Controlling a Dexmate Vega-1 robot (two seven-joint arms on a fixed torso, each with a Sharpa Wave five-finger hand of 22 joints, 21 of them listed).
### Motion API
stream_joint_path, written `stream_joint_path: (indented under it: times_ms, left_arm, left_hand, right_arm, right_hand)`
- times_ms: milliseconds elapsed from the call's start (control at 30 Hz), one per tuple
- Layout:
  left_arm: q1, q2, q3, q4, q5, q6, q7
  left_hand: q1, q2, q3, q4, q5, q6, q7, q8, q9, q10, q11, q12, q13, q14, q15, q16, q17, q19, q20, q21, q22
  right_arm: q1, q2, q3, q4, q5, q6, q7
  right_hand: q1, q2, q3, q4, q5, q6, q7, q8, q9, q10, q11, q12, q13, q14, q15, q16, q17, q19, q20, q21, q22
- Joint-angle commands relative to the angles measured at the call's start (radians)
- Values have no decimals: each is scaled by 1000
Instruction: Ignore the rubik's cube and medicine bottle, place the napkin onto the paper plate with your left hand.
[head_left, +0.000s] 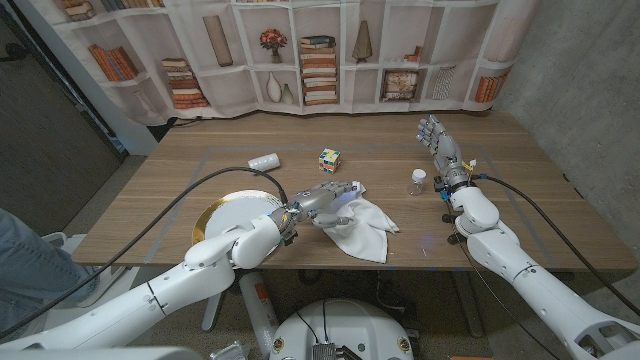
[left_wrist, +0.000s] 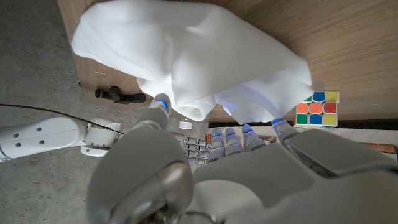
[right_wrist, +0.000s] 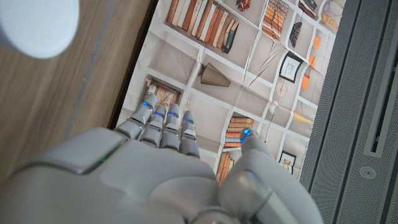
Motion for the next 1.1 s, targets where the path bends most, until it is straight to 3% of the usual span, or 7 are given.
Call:
stream_joint_path:
  times_ms: [33,467,633,900,1100]
  left_arm:
    - [-18,-9,21,13,13,15,-17]
    - [-33,-23,54,7,83,84,-42]
    - [-41,-23,59,6,81,91,-60]
    - [-52,-27,73,7,98,102,-73]
    - [-59,-29,78,8,99,104,-82]
  left_hand:
    - [13,-1,-2,-3,5,-1,-2,2,6,-4,-4,0,2,3,6,5,5,0,10,5,1]
    - [31,-2,1,-7,8,13,-13,7,6,-1,-4,1,2,5,5,5,4,6,13,5,1]
    - [62,-5,5,-14,13,28,-29,12,6,8,2,5,2,33,9,14,5,62,31,26,6]
    - [90,-6,10,-20,16,46,-40,17,6,17,0,8,2,46,8,16,5,90,36,36,8]
    - [163,6,28,-30,19,79,-53,26,6,42,-3,15,2,69,10,17,5,117,41,42,8]
  right_arm:
    - [5,4,-3,9,4,-3,3]
    - [15,10,-8,39,10,16,26]
    - [19,15,-8,44,14,18,29]
    - [21,17,-10,49,12,22,28]
    - [18,19,-7,47,16,20,22]
  right_hand:
    - [9,5,3,-7,0,-6,-1,-2,6,-2,-1,2,2,-4,-4,-1,4,-1,2,-2,6]
    - [9,5,3,-7,0,-6,-1,-2,6,-2,-1,2,2,-4,-4,-1,4,-1,2,-2,6]
    - [9,5,3,-7,0,-6,-1,-2,6,-2,-1,2,2,-4,-4,-1,4,-1,2,-2,6]
    - [9,5,3,-7,0,-6,-1,-2,6,-2,-1,2,2,-4,-4,-1,4,-1,2,-2,6]
    - [9,5,3,-7,0,-6,-1,-2,6,-2,-1,2,2,-4,-4,-1,4,-1,2,-2,6]
